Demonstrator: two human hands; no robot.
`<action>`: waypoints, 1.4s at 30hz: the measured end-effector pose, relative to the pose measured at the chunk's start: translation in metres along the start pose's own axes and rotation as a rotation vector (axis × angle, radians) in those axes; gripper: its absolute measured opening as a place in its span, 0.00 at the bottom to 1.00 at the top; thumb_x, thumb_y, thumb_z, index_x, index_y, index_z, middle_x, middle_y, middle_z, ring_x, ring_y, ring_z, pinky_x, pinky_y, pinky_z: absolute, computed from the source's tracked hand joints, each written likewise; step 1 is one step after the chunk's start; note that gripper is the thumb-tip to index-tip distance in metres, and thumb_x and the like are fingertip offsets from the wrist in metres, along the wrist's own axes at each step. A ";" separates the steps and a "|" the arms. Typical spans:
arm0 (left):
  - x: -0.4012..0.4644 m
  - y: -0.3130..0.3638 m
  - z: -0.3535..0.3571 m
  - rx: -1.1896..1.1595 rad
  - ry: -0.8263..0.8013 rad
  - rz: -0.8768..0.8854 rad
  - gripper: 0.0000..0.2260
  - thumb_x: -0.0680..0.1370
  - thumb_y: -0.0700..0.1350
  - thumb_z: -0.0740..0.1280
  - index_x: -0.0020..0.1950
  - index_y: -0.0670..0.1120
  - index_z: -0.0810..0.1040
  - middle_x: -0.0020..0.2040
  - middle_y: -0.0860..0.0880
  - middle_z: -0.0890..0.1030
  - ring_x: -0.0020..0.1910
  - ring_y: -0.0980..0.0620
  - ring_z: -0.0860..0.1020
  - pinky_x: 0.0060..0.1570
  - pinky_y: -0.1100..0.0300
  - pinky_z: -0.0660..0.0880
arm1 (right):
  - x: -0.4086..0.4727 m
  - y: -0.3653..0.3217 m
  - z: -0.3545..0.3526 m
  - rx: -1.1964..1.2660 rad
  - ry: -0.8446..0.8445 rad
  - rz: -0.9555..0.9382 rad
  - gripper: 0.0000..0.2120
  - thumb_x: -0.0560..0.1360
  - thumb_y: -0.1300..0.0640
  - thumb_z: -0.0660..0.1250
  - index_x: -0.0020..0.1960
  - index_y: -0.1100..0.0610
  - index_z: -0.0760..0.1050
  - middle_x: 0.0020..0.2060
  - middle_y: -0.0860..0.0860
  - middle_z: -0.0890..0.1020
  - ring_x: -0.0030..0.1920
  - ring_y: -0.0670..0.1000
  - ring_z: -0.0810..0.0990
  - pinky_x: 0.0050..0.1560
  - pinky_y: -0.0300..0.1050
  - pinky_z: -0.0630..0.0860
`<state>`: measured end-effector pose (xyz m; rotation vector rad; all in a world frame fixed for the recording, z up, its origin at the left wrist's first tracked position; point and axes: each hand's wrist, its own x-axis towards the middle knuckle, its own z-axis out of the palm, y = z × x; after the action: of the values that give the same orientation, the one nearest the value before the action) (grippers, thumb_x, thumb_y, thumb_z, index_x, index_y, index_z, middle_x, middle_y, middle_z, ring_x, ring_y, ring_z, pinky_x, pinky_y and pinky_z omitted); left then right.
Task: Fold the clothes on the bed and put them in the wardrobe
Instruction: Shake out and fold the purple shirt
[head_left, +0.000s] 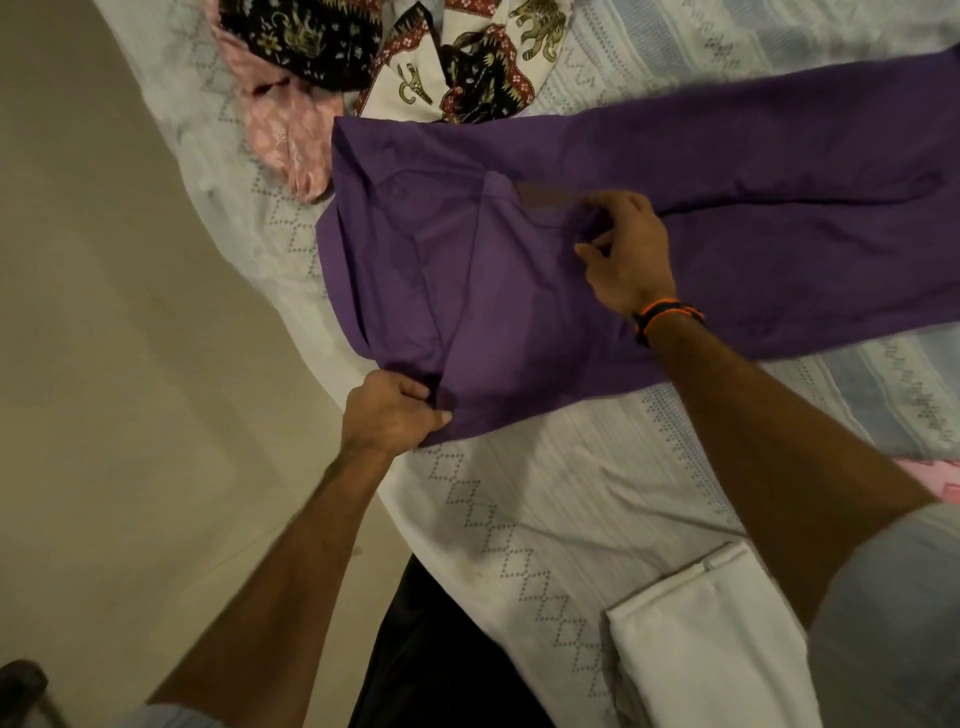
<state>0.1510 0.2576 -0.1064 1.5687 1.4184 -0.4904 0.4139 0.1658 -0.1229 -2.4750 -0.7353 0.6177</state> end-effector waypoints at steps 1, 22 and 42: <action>0.000 0.009 -0.002 -0.009 0.005 0.031 0.15 0.66 0.45 0.81 0.48 0.47 0.79 0.43 0.53 0.83 0.44 0.54 0.81 0.46 0.65 0.76 | -0.004 0.002 0.000 0.023 0.089 -0.002 0.22 0.71 0.65 0.70 0.64 0.59 0.73 0.65 0.56 0.71 0.47 0.53 0.78 0.57 0.45 0.75; 0.102 0.140 -0.004 -0.556 0.163 0.144 0.07 0.74 0.48 0.73 0.38 0.52 0.78 0.39 0.53 0.82 0.37 0.55 0.78 0.39 0.60 0.79 | 0.021 0.032 -0.007 0.829 0.164 0.401 0.09 0.68 0.59 0.77 0.40 0.54 0.77 0.34 0.49 0.79 0.33 0.43 0.76 0.36 0.38 0.74; 0.068 0.121 0.013 0.632 0.105 0.638 0.43 0.72 0.53 0.75 0.80 0.44 0.54 0.81 0.50 0.49 0.79 0.46 0.51 0.76 0.47 0.53 | -0.013 0.012 0.003 -0.083 -0.059 -0.107 0.35 0.76 0.54 0.68 0.77 0.62 0.57 0.79 0.57 0.54 0.78 0.56 0.56 0.74 0.47 0.58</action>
<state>0.2842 0.2964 -0.1222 2.4572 0.7747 -0.4887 0.4071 0.1508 -0.1282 -2.4817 -0.9274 0.6350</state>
